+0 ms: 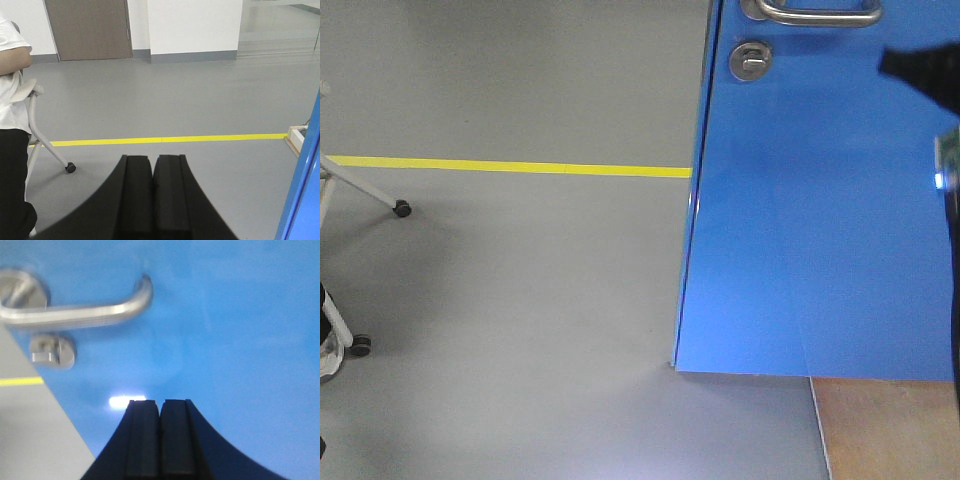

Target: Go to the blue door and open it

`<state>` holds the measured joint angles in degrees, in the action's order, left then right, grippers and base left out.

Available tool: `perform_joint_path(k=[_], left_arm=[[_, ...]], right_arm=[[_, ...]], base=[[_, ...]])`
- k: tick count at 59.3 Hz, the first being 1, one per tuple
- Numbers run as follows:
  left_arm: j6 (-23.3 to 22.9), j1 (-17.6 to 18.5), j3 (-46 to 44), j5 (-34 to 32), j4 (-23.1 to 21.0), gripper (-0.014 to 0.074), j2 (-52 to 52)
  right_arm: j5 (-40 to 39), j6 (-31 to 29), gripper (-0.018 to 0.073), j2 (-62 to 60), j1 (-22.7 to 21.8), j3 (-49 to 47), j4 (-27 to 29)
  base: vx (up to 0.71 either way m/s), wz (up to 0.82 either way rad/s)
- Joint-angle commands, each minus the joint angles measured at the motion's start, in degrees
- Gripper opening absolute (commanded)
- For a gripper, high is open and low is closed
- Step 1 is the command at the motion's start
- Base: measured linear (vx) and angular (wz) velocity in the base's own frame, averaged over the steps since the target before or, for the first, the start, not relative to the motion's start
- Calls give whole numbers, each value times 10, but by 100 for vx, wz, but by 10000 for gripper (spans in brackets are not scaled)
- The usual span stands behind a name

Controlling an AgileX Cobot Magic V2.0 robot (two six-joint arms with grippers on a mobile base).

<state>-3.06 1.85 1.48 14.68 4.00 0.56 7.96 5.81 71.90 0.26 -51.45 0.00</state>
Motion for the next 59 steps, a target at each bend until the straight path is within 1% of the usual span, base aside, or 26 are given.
perform_joint_path(k=[1,3,7,14,18,21,27,32,36,40,45,49,56,59], left_arm=[[-2,0,-14,-43,-1,71,10],[-2,0,-14,-43,-1,71,10],[-2,0,-14,-43,-1,71,10],[-2,0,-14,-43,-1,71,10],[-2,0,-14,-43,-1,71,10],[-2,0,-14,-43,-1,71,10],[-2,0,-14,-43,-1,71,10],[-2,0,-14,-43,-1,71,10],[-2,0,-14,-43,-1,71,10],[-2,0,-14,-43,-1,71,10],[-2,0,-14,-43,-1,71,10],[-2,0,-14,-43,-1,71,10],[-2,0,-14,-43,-1,71,10],[-2,0,-14,-43,-1,71,10]], right_arm=[[-53,-6,-4,-93,-3,59,-60],[-53,-6,-4,-128,-8,91,-72],[-58,0,-4,-198,-29,148,-69],[-70,0,-4,-319,-81,253,-67],[-72,-1,-4,-386,-91,306,-69],[-72,-1,-4,-429,-91,333,-76],[-72,-1,-4,-529,-70,393,-77],[-72,1,-4,-585,-45,435,-71],[-72,1,-4,-615,-35,469,-71],[-72,5,-4,-639,-34,498,-66],[-80,18,-4,-666,-36,535,-41],[-48,20,-4,-692,-36,537,-24],[-46,17,-4,-732,-36,537,-28],[-52,16,-4,-731,-37,537,-27]], base=[[0,0],[0,0],[0,0],[0,0],[0,0],[0,0],[0,0],[0,0],[0,0],[0,0],[0,0],[0,0],[0,0],[0,0]])
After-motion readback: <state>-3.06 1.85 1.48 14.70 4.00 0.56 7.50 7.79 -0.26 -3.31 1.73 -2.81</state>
